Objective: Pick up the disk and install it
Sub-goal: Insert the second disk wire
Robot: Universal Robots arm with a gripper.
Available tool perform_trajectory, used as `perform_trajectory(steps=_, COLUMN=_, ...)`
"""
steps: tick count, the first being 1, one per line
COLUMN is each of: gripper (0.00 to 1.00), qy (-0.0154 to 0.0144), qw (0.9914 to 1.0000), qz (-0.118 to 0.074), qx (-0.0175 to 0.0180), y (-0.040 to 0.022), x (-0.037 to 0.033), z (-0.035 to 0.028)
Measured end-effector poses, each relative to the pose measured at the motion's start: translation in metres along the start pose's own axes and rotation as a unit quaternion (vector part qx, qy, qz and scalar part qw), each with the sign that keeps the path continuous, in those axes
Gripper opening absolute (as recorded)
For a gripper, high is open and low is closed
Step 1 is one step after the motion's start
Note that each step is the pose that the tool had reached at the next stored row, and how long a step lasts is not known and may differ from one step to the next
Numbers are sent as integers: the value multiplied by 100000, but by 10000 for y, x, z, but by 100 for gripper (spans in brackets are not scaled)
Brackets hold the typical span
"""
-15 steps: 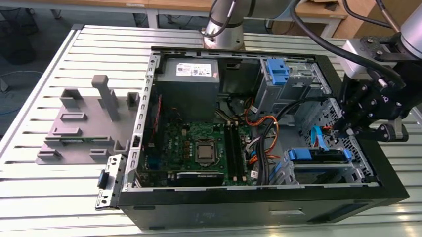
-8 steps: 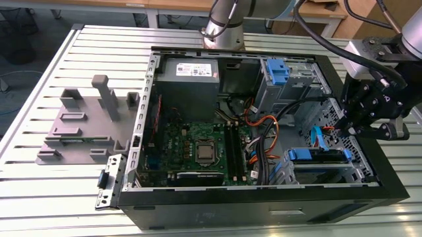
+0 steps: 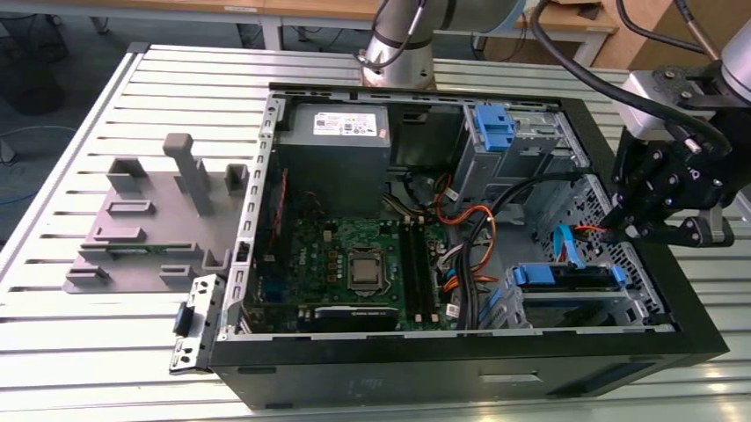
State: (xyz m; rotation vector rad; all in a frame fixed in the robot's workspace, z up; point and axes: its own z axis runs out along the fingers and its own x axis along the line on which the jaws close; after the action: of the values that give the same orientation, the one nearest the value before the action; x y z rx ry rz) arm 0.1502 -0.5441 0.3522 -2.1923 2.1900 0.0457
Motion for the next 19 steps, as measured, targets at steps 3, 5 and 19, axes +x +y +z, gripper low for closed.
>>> perform_trajectory(steps=3, gripper=23, qy=93, qw=100000, qz=29, qx=-26, y=-25, x=2, z=34)
perform_trajectory(steps=5, gripper=23, qy=186, qw=100000, qz=86, qx=-34, y=-28, x=3, z=61)
perform_trajectory(steps=19, gripper=23, qy=758, qw=99997, qz=245, qx=-28, y=54, x=9, z=165)
